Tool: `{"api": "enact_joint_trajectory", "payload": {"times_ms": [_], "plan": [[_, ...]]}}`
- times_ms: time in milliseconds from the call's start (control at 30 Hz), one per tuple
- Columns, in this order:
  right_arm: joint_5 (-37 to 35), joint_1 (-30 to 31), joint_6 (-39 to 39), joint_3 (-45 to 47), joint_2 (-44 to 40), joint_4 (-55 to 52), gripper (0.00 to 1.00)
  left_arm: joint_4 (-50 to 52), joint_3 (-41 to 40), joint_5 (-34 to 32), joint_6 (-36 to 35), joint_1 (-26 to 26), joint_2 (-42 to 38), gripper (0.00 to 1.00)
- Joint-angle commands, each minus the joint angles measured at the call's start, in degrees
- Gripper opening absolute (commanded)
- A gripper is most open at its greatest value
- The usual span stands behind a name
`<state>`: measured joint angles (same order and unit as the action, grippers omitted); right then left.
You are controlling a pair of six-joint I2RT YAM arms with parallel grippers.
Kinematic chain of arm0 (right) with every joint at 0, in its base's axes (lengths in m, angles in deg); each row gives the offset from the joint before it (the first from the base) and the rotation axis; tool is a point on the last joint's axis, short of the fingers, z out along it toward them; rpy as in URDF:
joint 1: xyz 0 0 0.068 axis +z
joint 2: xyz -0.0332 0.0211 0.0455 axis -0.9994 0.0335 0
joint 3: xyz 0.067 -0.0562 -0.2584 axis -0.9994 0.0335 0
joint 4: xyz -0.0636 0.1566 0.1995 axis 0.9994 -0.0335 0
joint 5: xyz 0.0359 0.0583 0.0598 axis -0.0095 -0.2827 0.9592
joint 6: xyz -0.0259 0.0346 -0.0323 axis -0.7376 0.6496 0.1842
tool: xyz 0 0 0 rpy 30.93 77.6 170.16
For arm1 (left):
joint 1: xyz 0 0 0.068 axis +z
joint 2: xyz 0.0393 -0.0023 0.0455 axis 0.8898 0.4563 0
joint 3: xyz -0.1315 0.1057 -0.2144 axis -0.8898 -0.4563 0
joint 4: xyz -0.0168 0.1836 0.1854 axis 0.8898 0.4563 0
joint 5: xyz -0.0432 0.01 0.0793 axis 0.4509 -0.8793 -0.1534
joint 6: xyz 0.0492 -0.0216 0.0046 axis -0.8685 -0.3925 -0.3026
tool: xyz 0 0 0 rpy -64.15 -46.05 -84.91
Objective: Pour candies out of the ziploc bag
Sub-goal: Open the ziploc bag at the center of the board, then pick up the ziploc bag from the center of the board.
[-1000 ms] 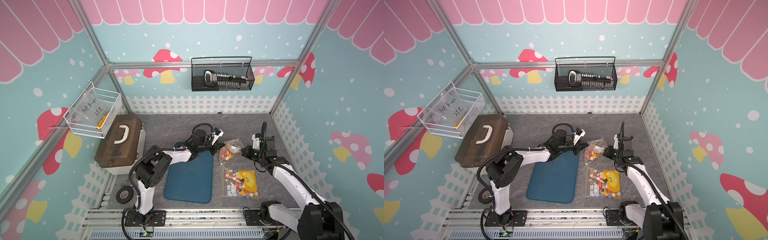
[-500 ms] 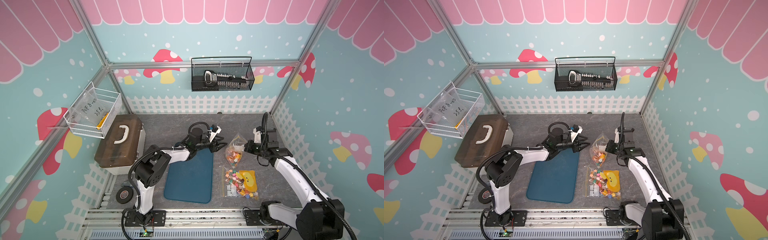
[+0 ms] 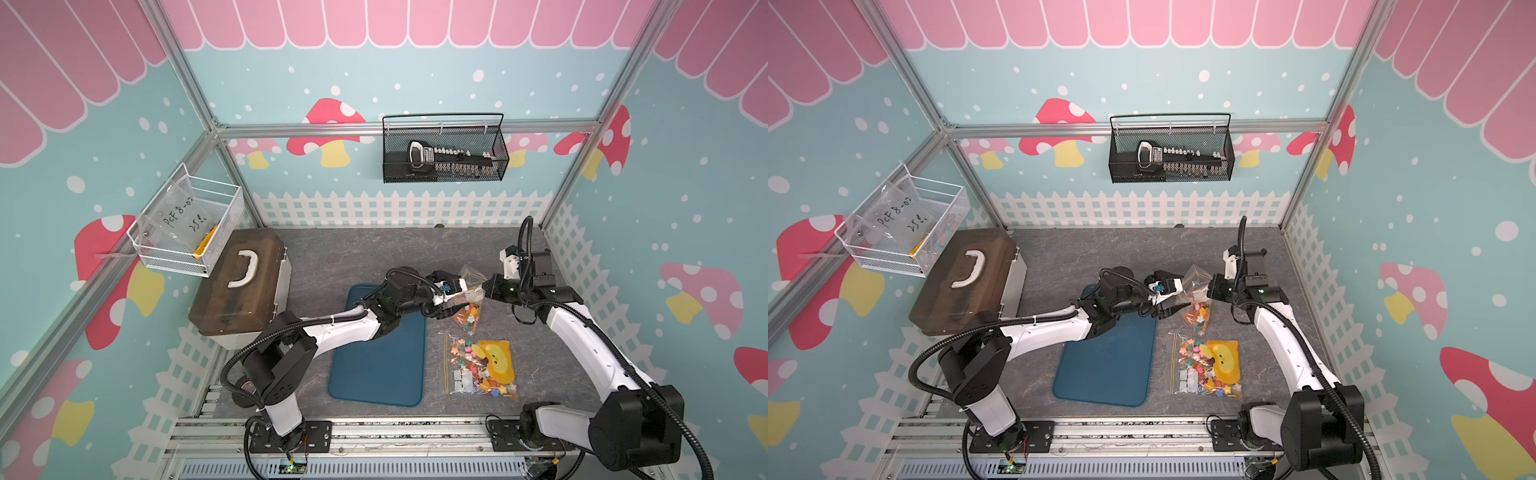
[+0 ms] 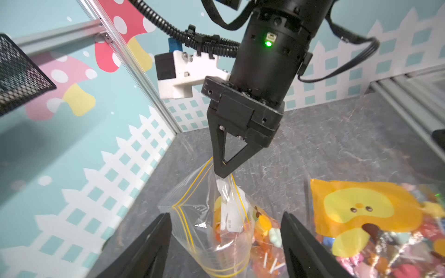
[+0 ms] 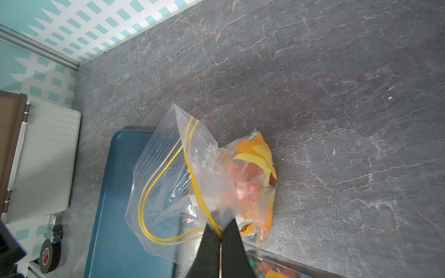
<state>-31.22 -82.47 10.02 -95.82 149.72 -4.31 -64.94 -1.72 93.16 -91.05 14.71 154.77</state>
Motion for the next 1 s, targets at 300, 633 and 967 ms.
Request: {"api": "enact_joint_trajectory", "payload": {"times_ms": [300, 633, 967], "plan": [[2.94, -0.25, -0.21, -2.60, 0.91, 1.23, 0.07, 15.12, 3.19, -10.44, -23.60, -5.56, 3.85, 0.73], [4.15, -0.20, 0.63, -1.31, 0.51, 2.27, 0.07, 18.87, 7.29, -16.16, -24.06, -7.26, 7.51, 0.55], [4.85, -0.25, 1.04, -0.51, -0.47, 2.63, 0.07, 13.27, 8.10, -23.49, -23.51, -7.94, 10.74, 0.46]]}}
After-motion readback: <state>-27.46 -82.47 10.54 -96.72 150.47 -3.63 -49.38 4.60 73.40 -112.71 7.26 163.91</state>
